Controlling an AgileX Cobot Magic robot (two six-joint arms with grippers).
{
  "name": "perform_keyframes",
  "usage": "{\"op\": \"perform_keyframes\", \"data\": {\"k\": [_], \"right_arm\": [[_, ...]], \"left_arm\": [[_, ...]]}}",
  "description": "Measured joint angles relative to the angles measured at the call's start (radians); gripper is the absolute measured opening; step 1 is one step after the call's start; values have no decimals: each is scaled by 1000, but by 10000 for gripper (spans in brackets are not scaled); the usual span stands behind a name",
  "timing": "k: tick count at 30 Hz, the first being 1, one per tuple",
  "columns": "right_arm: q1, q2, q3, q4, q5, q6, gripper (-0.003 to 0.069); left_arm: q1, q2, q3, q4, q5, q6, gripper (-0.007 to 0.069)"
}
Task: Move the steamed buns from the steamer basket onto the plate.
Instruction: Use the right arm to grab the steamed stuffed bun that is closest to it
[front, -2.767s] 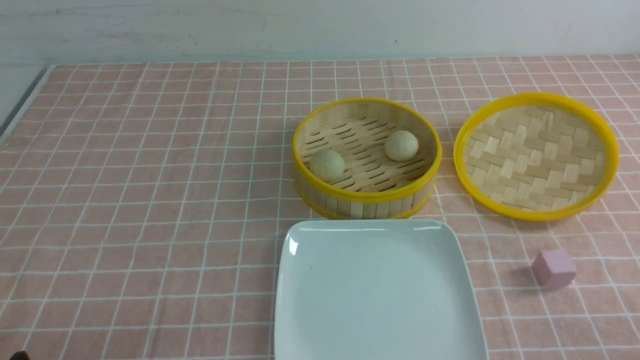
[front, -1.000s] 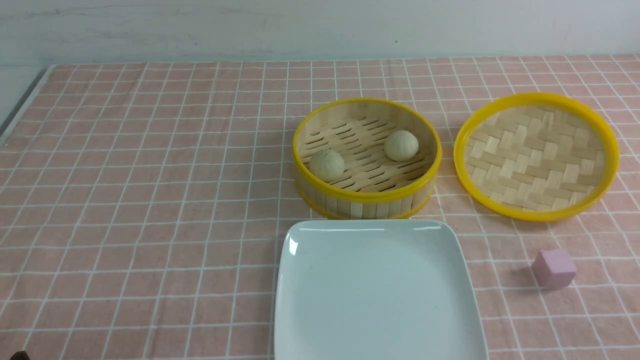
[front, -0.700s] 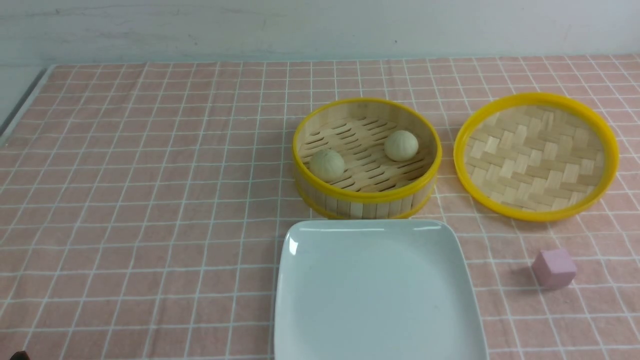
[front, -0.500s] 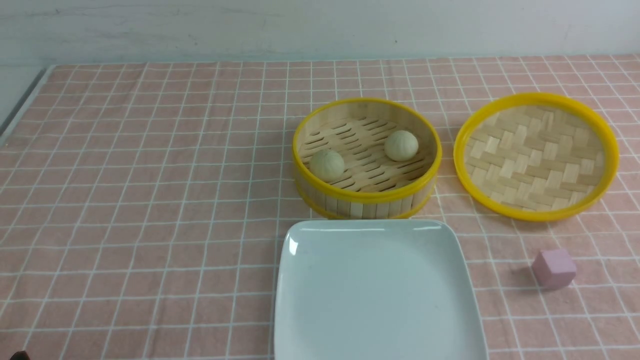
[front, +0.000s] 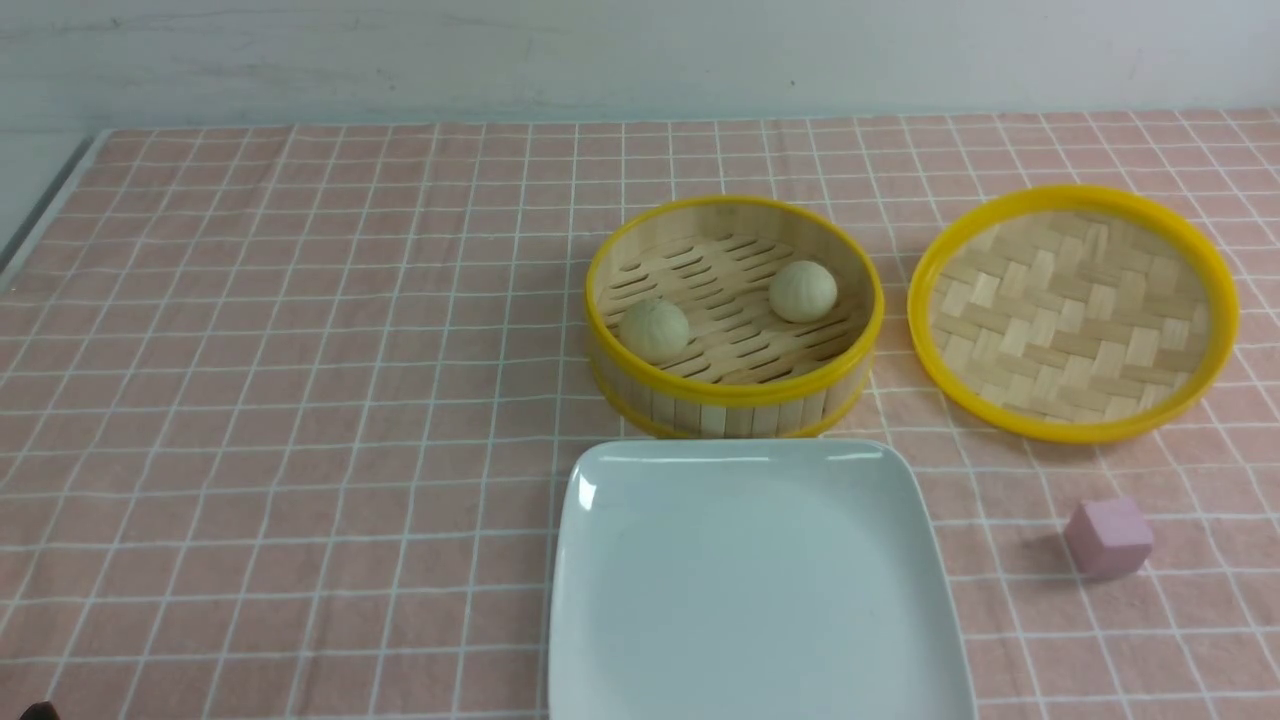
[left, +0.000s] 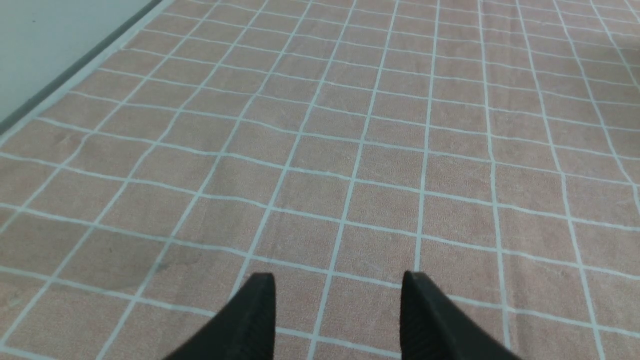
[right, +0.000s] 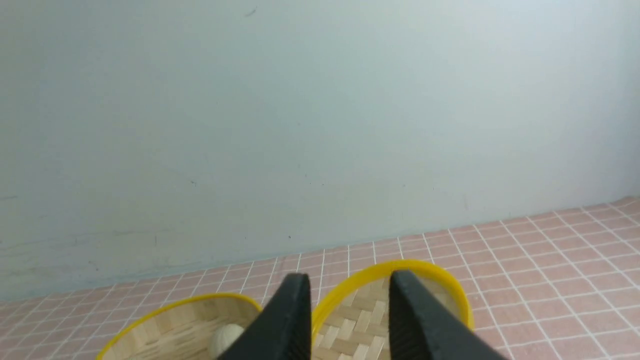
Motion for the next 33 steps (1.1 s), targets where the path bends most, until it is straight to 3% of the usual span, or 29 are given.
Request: {"op": "perform_keyframes", "data": {"k": [17, 24, 29, 33], "right_arm": [[0, 0, 0, 0, 149, -92, 243], [0, 0, 0, 0, 185, -96, 243], [0, 0, 0, 0, 201, -96, 243], [0, 0, 0, 0, 239, -131, 243]], "left_arm": [[0, 0, 6, 284, -4, 4, 365], [0, 0, 8, 169, -160, -222, 365], [0, 0, 8, 155, -230, -347, 365], [0, 0, 8, 124, -271, -559, 365]]}}
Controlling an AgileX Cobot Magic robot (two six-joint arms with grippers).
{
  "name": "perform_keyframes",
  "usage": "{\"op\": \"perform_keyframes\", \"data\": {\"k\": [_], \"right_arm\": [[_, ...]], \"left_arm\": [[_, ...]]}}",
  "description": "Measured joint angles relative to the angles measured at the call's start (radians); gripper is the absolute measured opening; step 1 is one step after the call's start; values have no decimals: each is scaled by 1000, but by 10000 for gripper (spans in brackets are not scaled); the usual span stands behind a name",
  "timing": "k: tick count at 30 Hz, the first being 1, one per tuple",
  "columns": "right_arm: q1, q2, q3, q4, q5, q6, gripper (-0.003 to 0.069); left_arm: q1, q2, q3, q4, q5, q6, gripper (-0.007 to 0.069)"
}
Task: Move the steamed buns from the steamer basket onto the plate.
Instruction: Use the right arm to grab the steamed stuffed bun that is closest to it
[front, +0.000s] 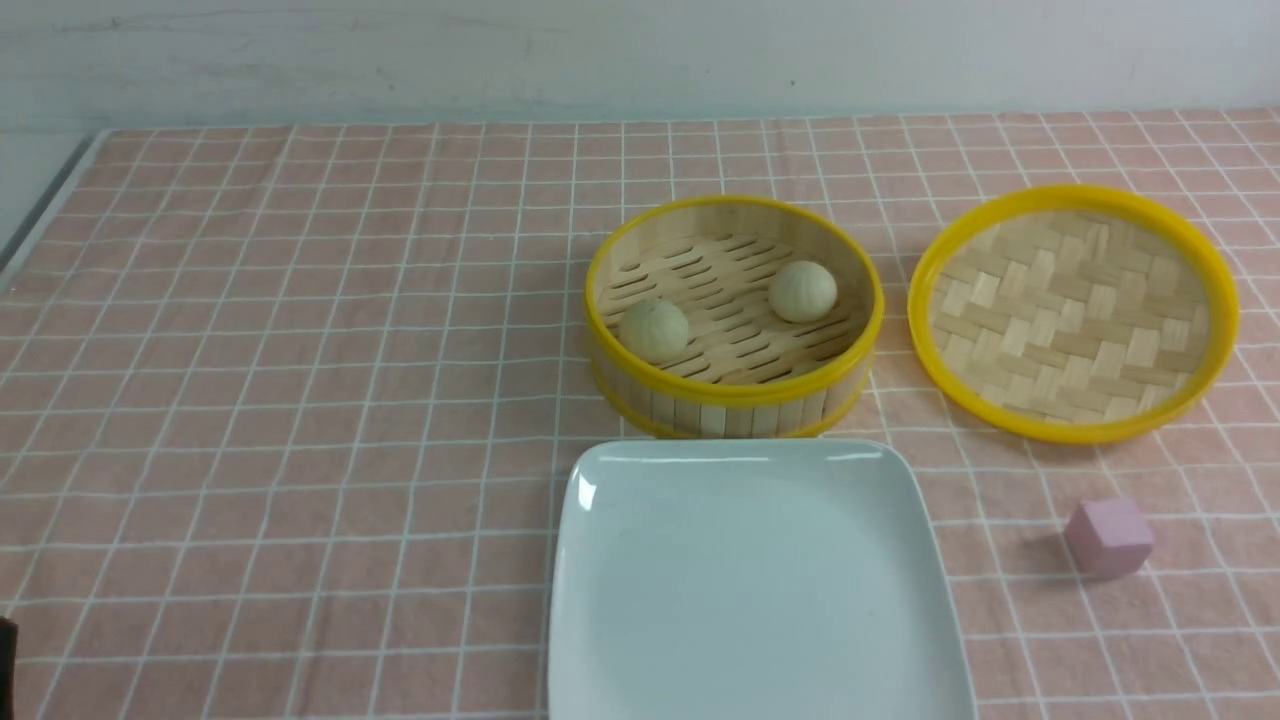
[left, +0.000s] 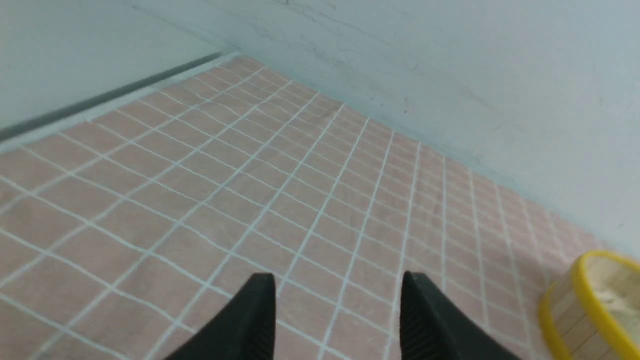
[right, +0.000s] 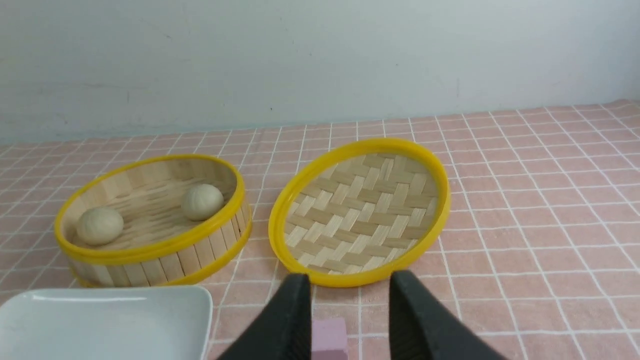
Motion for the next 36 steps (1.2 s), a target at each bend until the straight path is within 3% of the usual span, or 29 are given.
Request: {"op": "perform_keyframes", "data": {"k": [6, 9, 12, 15, 21, 27, 36], "right_arm": [[0, 32, -17, 53, 94, -108, 243], [0, 131, -70, 138, 101, -139, 243], [0, 284, -159, 213, 108, -257, 243], [0, 421, -239, 268, 114, -379, 258], [0, 736, -424, 459, 144, -557, 357], [0, 1032, -604, 497, 272, -686, 383], [0, 1465, -893, 497, 369, -762, 384]], "left_arm": [[-2, 0, 0, 52, -131, -128, 385], [-16, 0, -46, 82, -79, -183, 421], [-65, 3, -156, 92, 32, -211, 457], [-139, 41, -263, 92, 93, -184, 469], [-357, 249, -460, 89, 192, -84, 470], [-497, 417, -489, 161, 115, 13, 470], [-547, 606, -489, 226, 24, 30, 470]]}}
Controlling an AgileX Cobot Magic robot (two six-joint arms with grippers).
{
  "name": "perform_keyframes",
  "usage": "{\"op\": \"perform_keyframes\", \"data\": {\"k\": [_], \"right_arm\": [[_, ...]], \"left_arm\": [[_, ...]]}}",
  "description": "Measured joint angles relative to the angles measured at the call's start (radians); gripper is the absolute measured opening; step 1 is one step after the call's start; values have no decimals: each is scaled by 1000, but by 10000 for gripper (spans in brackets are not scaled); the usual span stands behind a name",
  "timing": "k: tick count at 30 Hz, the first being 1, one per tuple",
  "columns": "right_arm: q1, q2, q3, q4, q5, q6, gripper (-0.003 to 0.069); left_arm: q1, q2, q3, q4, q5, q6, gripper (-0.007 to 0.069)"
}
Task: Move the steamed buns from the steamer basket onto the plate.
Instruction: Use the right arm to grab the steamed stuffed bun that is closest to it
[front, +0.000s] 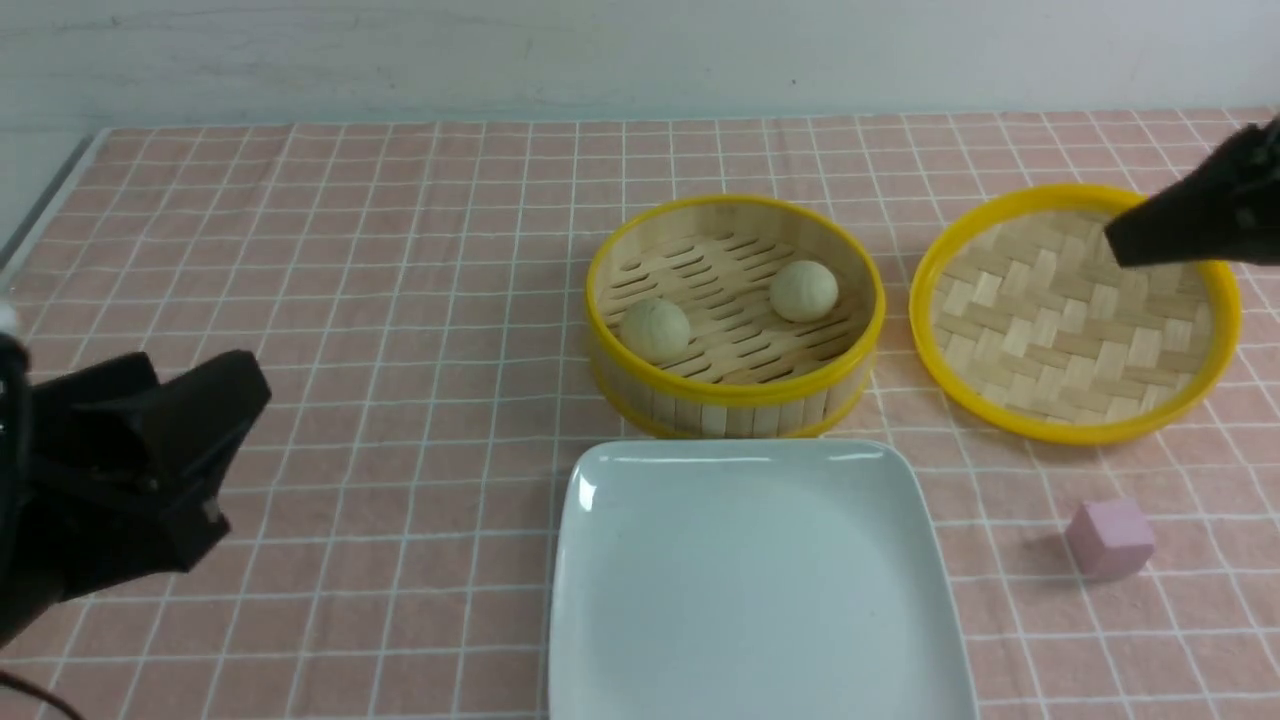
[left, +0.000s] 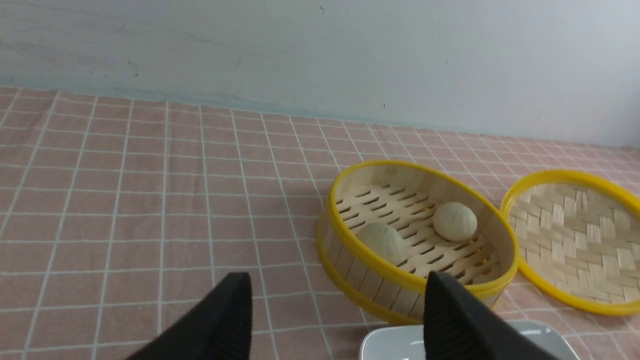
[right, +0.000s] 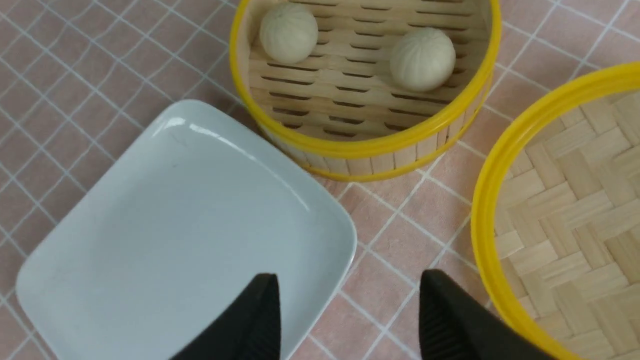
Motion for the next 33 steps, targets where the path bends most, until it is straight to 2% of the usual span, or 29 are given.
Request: {"op": "perform_keyframes", "data": {"k": [4, 7, 12, 19, 33], "right_arm": [[20, 154, -142, -5, 44, -6, 384], [84, 267, -273, -52, 70, -7, 384], [222, 411, -416, -232, 26, 30, 386], [329, 569, -510, -373, -57, 80, 391], [354, 843, -689, -449, -121, 84, 391]], "left_arm": [[0, 53, -1, 8, -52, 0, 454], [0, 122, -25, 31, -128, 0, 417], [-2, 282, -120, 68, -180, 1, 360], [-2, 447, -206, 175, -192, 1, 351], [-3, 468, -218, 191, -213, 1, 351]]}}
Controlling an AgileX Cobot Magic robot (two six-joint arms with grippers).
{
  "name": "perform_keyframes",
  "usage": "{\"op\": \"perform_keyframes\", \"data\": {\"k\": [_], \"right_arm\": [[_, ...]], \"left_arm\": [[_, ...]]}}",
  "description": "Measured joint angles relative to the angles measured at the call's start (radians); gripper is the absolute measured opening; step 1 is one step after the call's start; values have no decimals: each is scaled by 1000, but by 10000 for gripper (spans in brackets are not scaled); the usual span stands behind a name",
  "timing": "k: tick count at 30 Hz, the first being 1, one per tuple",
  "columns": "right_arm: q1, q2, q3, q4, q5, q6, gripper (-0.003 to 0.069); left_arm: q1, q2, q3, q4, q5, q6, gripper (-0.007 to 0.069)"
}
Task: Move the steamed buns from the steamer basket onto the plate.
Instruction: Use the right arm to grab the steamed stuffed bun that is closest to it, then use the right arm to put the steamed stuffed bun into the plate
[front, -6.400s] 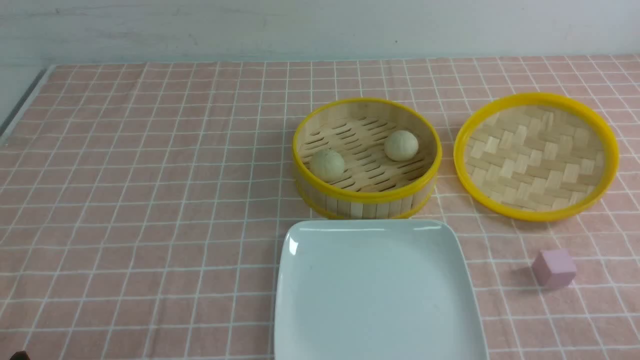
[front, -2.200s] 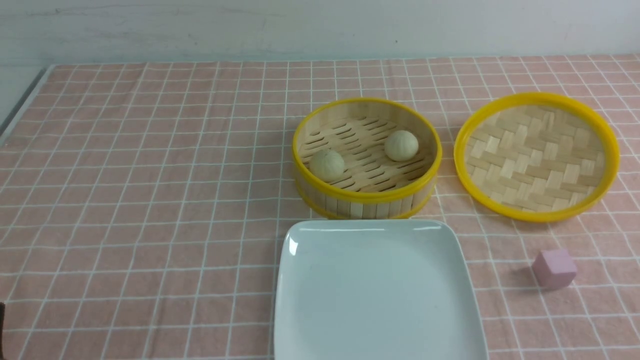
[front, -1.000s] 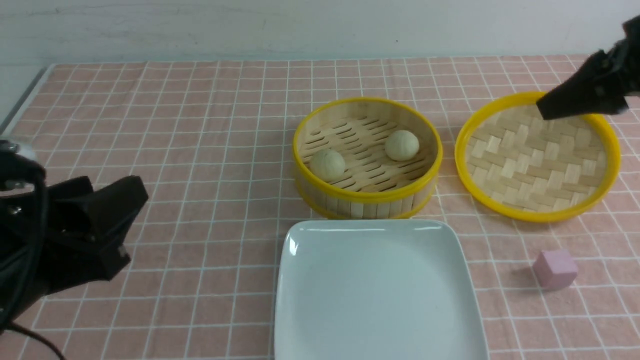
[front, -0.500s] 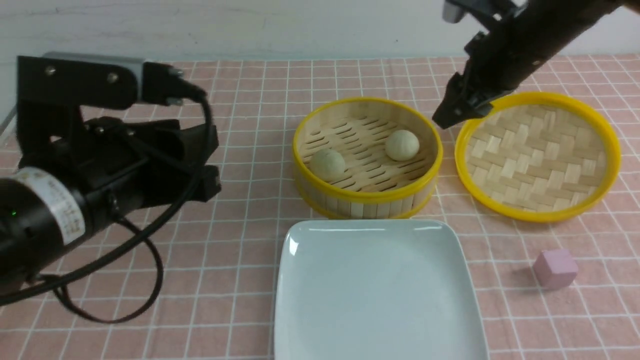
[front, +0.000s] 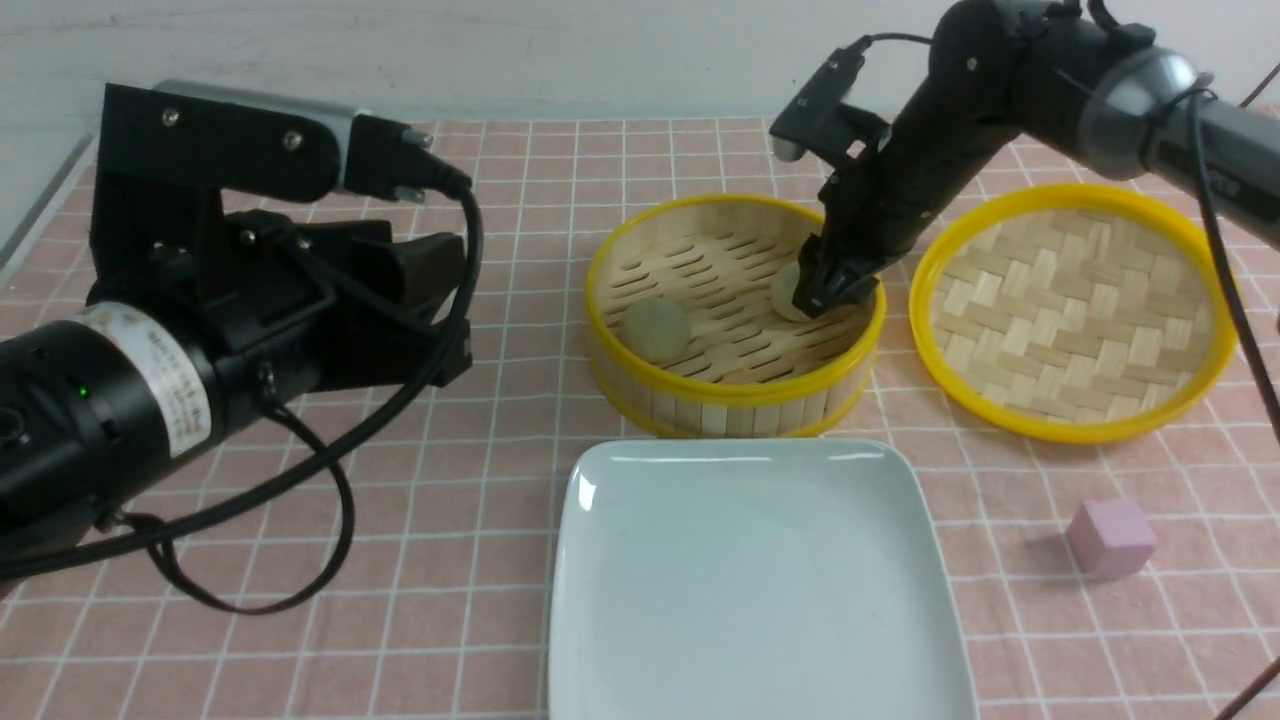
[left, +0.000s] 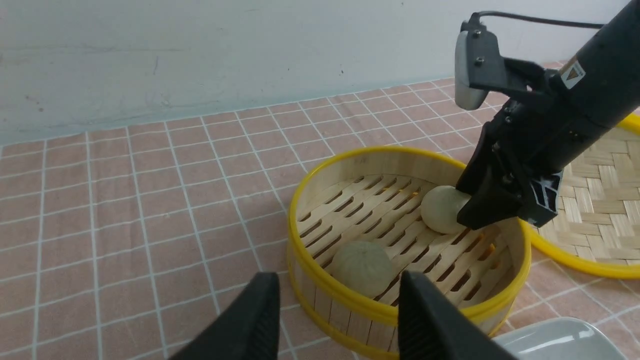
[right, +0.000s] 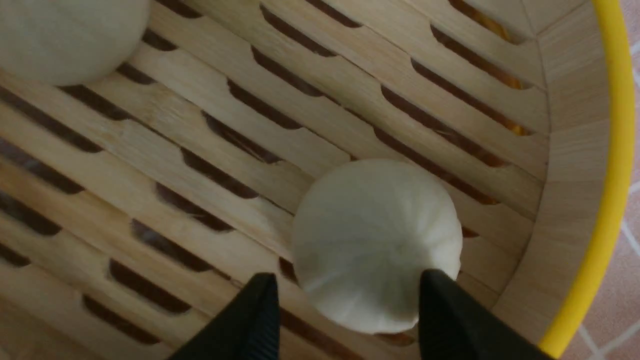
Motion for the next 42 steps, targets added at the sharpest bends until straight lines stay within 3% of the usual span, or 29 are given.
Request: {"op": "perform_keyframes", "data": {"k": [4, 9, 11, 19, 25, 31, 35, 42], "right_arm": [[0, 25, -11, -24, -26, 8, 362], [0, 25, -15, -30, -74, 20, 85], [0, 22, -15, -31, -74, 22, 31], [7, -92, -44, -47, 70, 72, 23], [13, -338, -76, -3, 237, 259, 23], [17, -487, -48, 43, 272, 364, 23], [37, -518, 50, 47, 272, 384, 23], [110, -499, 426, 26, 249, 352, 23]], "left_arm": [[0, 0, 0, 1, 0, 0, 351], [0, 0, 0, 2, 0, 0, 351], [0, 0, 0, 2, 1, 0, 351], [0, 0, 0, 3, 13, 0, 351], [0, 0, 0, 15, 15, 0, 351], [0, 0, 0, 49, 8, 0, 351], [0, 0, 0, 52, -3, 0, 351], [0, 0, 0, 53, -8, 0, 351]]}}
